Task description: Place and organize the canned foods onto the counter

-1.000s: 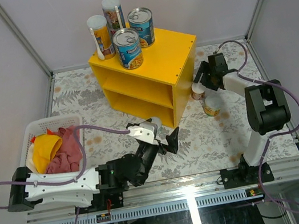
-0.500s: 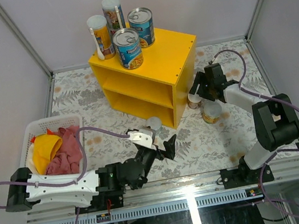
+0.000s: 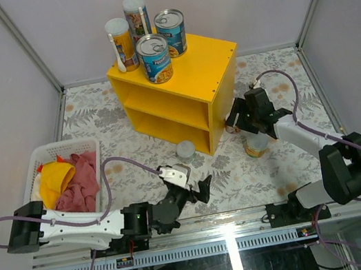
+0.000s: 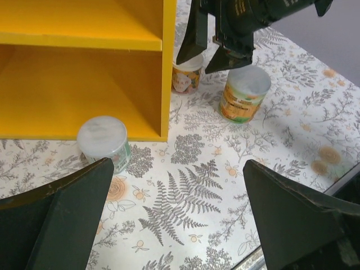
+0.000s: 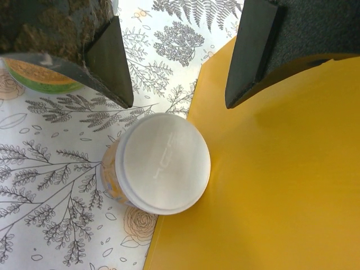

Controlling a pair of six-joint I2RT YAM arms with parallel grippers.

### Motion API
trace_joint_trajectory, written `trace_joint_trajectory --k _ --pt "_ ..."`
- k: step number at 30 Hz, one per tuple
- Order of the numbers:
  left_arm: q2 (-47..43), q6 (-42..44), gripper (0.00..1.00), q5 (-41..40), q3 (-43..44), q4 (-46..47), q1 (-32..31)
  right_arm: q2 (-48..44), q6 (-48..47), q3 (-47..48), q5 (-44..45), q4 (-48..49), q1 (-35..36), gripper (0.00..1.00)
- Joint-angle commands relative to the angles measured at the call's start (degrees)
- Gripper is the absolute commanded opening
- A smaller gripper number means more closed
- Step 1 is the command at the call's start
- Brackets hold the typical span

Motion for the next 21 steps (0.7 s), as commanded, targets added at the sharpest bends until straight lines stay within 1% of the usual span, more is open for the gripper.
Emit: trace_joint_trajectory --k 1,6,9,16,21 --pt "0.49 -3.86 0.99 -1.39 -1.09 4.64 -1.41 -3.63 -1.19 0.5 2.62 -3.45 0.58 0.73" --pt "0.34 -4.01 0.99 -3.48 -1.43 4.26 -3.25 -6.35 -3.0 2.93 6.72 -6.12 0.6 0.75" --pt "-0.24 -4.17 0.99 -4.92 -1.59 3.81 -4.27 -6.48 -4.03 3.82 9.29 -6.31 0.52 0.77" --pt "-0.77 -4.52 0.99 -6.9 -1.11 1.97 -6.5 -3.34 -3.09 6.03 13.32 -3.16 -0.7 0.77" --pt "-0.45 -5.63 0.99 -7.62 -0.05 -1.29 -8.11 2.54 -1.09 10.14 11.9 -0.83 -2.69 0.71"
